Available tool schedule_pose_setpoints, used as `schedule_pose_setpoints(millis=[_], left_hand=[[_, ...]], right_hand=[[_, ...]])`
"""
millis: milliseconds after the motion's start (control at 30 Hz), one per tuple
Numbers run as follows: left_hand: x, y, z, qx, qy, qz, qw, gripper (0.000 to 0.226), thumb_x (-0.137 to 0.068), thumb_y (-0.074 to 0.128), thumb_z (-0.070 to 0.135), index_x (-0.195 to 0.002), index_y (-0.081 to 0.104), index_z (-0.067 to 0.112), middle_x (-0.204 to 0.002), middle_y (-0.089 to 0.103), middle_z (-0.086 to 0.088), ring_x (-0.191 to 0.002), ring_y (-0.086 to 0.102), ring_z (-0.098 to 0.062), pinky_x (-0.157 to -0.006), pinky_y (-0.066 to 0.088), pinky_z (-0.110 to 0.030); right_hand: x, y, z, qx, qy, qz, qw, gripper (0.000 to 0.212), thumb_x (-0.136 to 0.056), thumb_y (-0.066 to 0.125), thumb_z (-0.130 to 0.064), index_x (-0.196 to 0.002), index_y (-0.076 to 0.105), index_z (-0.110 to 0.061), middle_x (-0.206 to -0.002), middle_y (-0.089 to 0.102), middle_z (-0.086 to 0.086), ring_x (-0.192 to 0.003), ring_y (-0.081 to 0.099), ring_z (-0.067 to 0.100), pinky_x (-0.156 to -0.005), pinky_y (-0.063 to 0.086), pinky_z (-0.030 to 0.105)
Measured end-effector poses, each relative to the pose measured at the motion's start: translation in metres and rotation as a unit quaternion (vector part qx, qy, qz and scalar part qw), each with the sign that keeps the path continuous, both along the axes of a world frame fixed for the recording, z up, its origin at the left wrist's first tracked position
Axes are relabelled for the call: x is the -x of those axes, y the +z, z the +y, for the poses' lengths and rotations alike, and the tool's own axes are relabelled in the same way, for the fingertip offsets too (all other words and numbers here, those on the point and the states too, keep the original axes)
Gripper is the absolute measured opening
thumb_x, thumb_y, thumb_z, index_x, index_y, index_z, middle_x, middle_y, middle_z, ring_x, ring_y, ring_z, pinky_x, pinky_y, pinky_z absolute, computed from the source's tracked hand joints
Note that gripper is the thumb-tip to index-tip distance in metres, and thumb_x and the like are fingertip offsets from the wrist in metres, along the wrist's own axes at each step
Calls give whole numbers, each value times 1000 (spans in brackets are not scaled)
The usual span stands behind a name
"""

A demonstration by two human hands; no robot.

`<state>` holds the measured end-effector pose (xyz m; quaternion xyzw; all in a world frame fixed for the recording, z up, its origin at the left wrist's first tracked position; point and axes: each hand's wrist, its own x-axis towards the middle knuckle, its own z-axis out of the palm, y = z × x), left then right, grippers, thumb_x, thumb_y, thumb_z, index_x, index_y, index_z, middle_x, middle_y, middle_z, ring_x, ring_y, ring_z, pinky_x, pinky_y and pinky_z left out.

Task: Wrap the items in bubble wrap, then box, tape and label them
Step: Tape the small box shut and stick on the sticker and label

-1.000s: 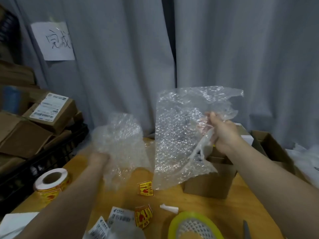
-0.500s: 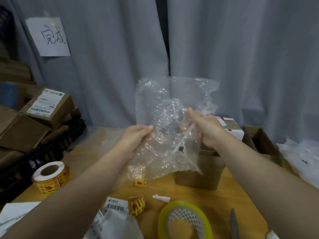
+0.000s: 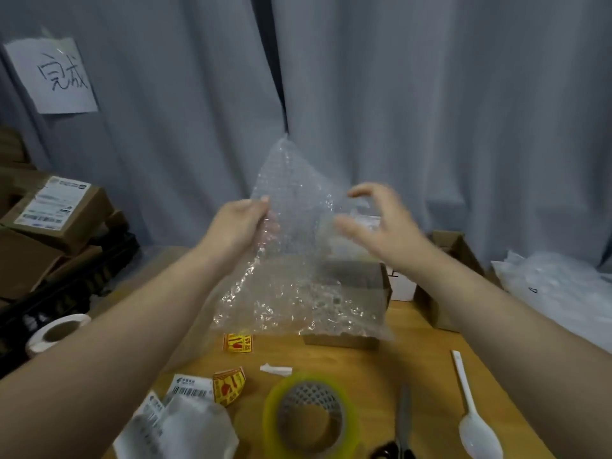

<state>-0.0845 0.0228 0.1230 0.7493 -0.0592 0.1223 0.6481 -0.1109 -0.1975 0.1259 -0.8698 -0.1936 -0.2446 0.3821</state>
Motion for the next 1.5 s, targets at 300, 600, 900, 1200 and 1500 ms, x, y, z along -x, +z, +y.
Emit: schedule_pose_setpoints(millis=[300, 600, 900, 1200, 1500], left_hand=[[15, 20, -3, 21, -234, 78, 969, 26, -81, 66, 25, -96, 66, 4, -97, 70, -10, -92, 65, -21, -91, 50, -32], [16, 18, 4, -249, 36, -84, 964, 28, -84, 70, 19, -103, 53, 7, -84, 72, -9, -75, 67, -12, -72, 50, -19], [10, 6, 17, -327, 48, -142, 933, 51, -79, 64, 53, -120, 58, 24, -94, 47, 3, -92, 46, -6, -87, 35, -14], [11, -15, -7, -18, 83, -194, 977, 17, -85, 64, 13, -80, 50, 4, -72, 49, -6, -64, 47, -12, -58, 40, -29], [26, -31, -44, -152, 1, -325, 933, 34, -77, 69, 3, -83, 46, 28, -110, 61, 15, -102, 60, -3, -88, 47, -21]], right_hand=[[-10, -26, 27, 116, 92, 81, 986, 132, -54, 76, -69, -147, -15, -44, -159, -16, -9, -146, -14, 11, -119, -1, 50], [-27, -13, 67, 77, 62, 79, 992, 33, -78, 77, -31, -96, 51, -20, -80, 54, -9, -77, 53, 12, -64, 40, 27], [-15, -1, 27, 189, 47, 137, 971, 48, -77, 74, -49, -81, 54, -5, -74, 55, 9, -66, 51, 20, -58, 38, 32], [-9, -23, -8, 324, -195, 79, 922, 52, -90, 47, -60, -103, 60, -11, -76, 52, -3, -81, 54, 20, -69, 49, 36], [-7, -18, 0, -66, -97, 37, 992, 32, -95, 48, -14, -123, 59, -24, -80, 62, -4, -65, 57, 12, -59, 46, 21]])
